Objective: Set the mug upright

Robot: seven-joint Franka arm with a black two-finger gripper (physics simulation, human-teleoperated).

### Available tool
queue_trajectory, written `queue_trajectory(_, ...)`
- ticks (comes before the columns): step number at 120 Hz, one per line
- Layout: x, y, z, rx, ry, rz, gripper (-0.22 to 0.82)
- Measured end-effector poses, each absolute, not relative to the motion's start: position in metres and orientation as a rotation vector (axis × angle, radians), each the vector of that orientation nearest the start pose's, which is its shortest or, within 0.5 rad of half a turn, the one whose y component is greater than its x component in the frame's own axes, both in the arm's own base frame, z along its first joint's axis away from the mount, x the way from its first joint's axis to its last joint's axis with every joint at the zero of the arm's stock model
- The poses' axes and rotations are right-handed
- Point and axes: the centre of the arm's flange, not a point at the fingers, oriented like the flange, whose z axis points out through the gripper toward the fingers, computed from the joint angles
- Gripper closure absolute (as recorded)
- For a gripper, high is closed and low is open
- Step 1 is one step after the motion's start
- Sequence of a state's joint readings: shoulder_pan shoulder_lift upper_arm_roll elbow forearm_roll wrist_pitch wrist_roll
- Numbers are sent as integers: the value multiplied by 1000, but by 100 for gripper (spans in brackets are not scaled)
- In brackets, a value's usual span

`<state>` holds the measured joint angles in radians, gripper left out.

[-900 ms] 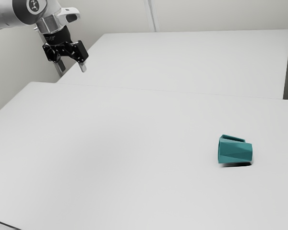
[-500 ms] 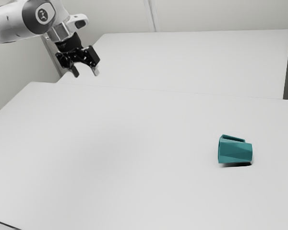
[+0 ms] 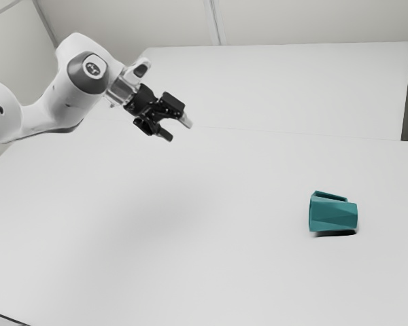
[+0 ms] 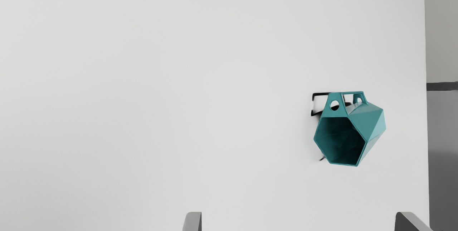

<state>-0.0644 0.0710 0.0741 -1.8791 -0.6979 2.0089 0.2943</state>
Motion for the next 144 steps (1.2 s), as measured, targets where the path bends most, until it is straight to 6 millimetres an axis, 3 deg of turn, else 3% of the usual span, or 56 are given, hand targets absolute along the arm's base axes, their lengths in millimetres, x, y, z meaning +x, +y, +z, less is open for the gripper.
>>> queue_trajectory(38, 586, -110, 445, 2382, -157, 210, 2)
queue_trajectory(144, 578, -220, 348, 2266, -159, 50, 2)
